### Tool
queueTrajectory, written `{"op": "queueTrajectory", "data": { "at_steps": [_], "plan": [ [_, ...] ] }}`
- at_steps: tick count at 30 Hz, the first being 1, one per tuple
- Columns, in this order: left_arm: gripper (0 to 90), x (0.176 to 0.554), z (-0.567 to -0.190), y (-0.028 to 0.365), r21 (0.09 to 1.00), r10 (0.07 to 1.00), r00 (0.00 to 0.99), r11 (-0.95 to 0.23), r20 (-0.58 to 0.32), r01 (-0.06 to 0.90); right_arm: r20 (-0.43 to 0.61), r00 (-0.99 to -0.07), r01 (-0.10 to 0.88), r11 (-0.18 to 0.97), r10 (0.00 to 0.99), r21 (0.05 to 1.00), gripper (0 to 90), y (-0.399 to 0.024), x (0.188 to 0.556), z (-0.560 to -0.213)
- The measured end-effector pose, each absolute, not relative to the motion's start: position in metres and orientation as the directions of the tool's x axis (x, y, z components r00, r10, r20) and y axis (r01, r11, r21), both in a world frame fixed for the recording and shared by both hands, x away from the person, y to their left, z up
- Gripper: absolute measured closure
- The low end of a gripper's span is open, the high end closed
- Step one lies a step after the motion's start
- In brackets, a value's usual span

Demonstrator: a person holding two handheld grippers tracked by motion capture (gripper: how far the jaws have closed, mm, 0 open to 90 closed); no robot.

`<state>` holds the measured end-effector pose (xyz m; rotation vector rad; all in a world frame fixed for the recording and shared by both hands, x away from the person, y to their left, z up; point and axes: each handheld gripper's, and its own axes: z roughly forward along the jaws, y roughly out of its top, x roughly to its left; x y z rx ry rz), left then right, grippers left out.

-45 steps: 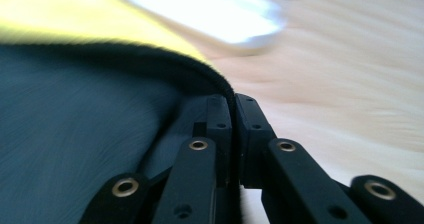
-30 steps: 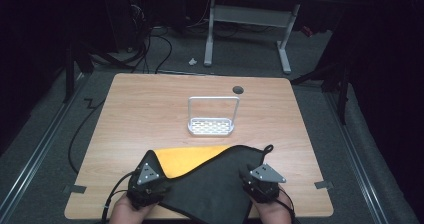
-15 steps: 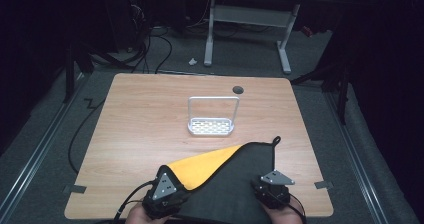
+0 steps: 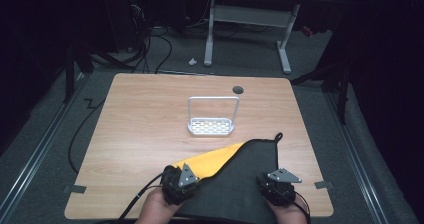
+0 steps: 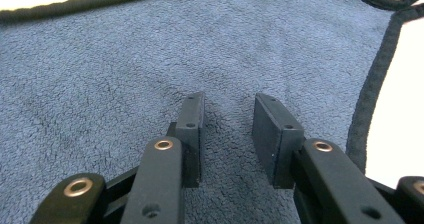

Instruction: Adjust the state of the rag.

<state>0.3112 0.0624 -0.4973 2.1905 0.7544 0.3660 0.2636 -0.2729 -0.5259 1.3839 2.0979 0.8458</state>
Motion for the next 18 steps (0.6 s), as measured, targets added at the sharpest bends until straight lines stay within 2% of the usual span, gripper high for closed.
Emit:
{"op": "queueTrajectory", "data": {
  "at_steps": [3,4,6,7,9,10,13,14,15,18],
  "plan": [
    [80.0,0.336,-0.490,0.079,0.769,0.696,0.718,-0.459,-0.001,0.446,-0.063,-0.373,0.626,0.301,0.926,0.720,67.3,-0.273,0.264,-0.526],
    [79.2,0.363,-0.488,0.097,0.781,0.768,0.641,-0.394,-0.011,0.485,-0.066,-0.375,0.625,0.304,0.925,0.719,67.4,-0.273,0.264,-0.526],
    [76.3,0.375,-0.488,0.104,0.787,0.796,0.605,-0.370,-0.005,0.494,-0.066,-0.375,0.625,0.305,0.925,0.719,67.6,-0.273,0.263,-0.526],
    [72.8,0.385,-0.488,0.110,0.783,0.819,0.573,-0.362,0.008,0.507,-0.065,-0.374,0.625,0.304,0.925,0.719,67.5,-0.273,0.263,-0.526],
    [59.0,0.399,-0.484,0.123,0.788,0.858,0.513,-0.315,-0.001,0.529,-0.061,-0.374,0.626,0.301,0.925,0.720,67.5,-0.273,0.263,-0.526],
    [57.5,0.396,-0.481,0.126,0.801,0.861,0.508,-0.300,-0.006,0.517,-0.059,-0.374,0.626,0.299,0.925,0.720,67.5,-0.273,0.263,-0.526],
    [55.1,0.381,-0.479,0.125,0.820,0.836,0.548,-0.293,-0.030,0.492,-0.059,-0.377,0.625,0.300,0.924,0.721,67.5,-0.274,0.263,-0.526],
    [55.2,0.361,-0.488,0.115,0.793,0.789,0.615,-0.368,-0.011,0.486,-0.056,-0.376,0.625,0.298,0.925,0.721,67.5,-0.274,0.263,-0.526],
    [55.8,0.361,-0.488,0.115,0.793,0.789,0.615,-0.368,-0.011,0.486,-0.054,-0.377,0.626,0.297,0.925,0.721,67.5,-0.274,0.264,-0.526],
    [57.9,0.336,-0.510,0.102,0.735,0.714,0.700,-0.471,-0.006,0.487,-0.055,-0.379,0.625,0.299,0.924,0.721,67.5,-0.274,0.264,-0.526]
  ]
}}
